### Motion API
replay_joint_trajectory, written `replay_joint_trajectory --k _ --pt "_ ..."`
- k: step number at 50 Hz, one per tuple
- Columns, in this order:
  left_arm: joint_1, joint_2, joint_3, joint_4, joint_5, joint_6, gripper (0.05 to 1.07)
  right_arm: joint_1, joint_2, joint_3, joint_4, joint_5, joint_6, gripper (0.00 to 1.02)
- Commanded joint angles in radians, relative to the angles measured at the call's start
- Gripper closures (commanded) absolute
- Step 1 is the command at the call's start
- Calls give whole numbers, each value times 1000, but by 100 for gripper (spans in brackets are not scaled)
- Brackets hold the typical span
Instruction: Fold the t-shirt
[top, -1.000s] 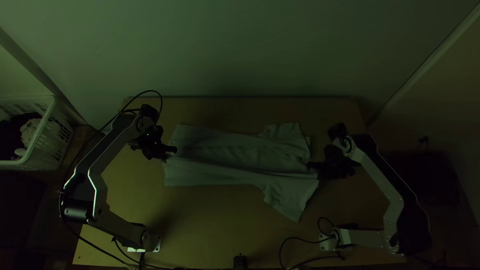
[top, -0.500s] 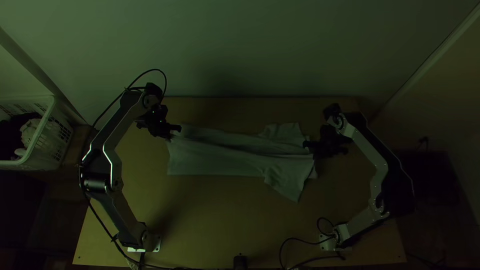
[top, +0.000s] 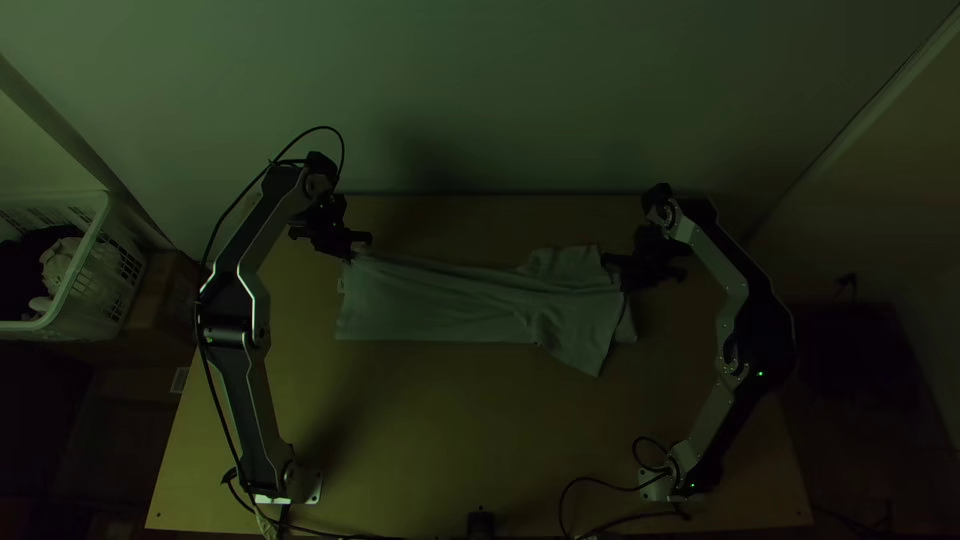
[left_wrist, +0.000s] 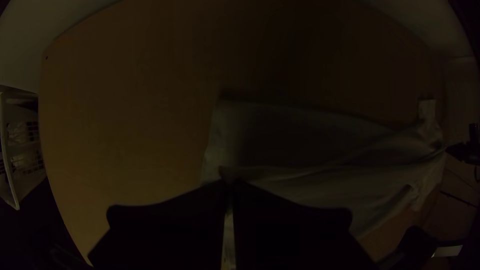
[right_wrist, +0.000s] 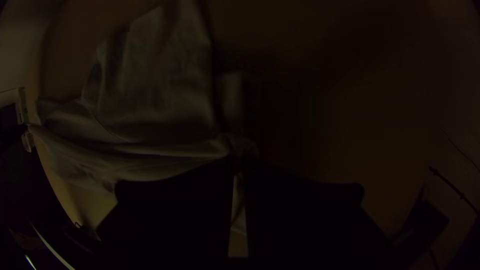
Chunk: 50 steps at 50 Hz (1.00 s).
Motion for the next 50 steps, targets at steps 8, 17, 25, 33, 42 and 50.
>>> replay_joint_trajectory --k 8,17,25,33,42,50 --pt "-2 84 59 -15 0 3 89 -10 133 103 5 13 -5 97" --pt "11 98 59 -10 0 5 10 -11 167 157 -34 12 1 69" --pt "27 90 62 7 17 0 10 -17 130 161 -34 12 1 47" --pt "63 74 62 11 144 0 10 -19 75 172 -71 12 4 18" --pt "109 52 42 8 256 0 10 -19 3 200 -102 12 -2 7" --pt "165 31 22 18 368 3 10 -28 -63 244 -104 12 4 4"
